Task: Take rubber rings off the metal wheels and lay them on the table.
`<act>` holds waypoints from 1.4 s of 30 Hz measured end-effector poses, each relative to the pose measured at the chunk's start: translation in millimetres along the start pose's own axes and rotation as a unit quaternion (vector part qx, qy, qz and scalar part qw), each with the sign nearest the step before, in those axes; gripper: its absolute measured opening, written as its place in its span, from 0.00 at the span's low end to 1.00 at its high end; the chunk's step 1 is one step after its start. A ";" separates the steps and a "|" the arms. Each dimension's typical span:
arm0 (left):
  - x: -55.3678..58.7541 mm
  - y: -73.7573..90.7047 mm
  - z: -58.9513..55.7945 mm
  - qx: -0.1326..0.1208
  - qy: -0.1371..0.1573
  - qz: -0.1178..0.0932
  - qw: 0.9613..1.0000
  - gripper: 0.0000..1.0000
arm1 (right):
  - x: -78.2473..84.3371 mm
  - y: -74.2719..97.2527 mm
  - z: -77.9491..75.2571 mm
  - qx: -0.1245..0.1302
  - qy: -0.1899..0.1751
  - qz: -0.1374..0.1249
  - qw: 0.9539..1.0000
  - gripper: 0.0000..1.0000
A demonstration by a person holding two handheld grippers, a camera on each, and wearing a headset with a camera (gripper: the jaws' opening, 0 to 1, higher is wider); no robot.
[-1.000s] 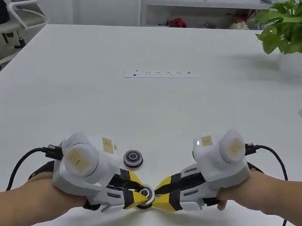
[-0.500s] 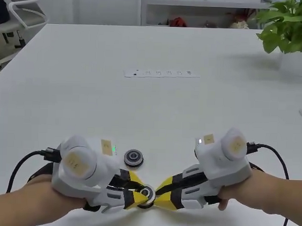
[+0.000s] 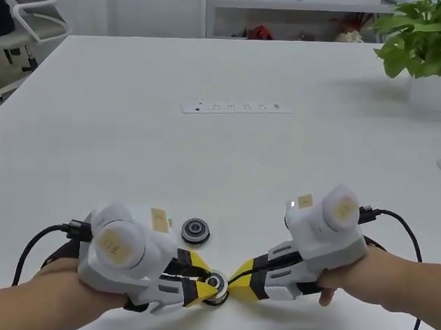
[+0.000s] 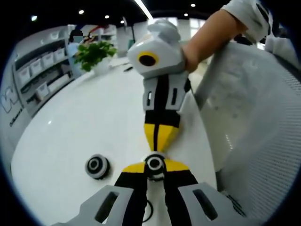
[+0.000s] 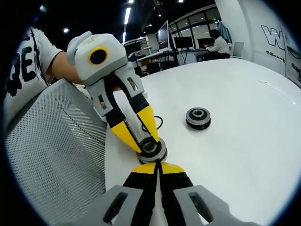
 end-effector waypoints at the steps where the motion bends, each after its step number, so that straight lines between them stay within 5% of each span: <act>1: 0.1 0.0 0.0 0.000 0.001 0.000 1.000 0.12 | 0.0 0.2 -0.1 -0.001 -0.004 0.000 1.000 0.00; 42: -0.4 -0.8 -1.3 -0.012 0.002 0.010 1.000 0.12 | -9.7 6.5 -3.3 -0.005 -0.081 -0.031 0.996 0.00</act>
Point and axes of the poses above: the centre of the closed fingertips' face, and the gripper's own axes: y roughly backward along the fingers, z roughly to its left, x roughly out of its underside, the point moved 6 cm from there along y, roughly backward along the fingers, and after that the axes turned 10 degrees about x, right-handed, at the moved point
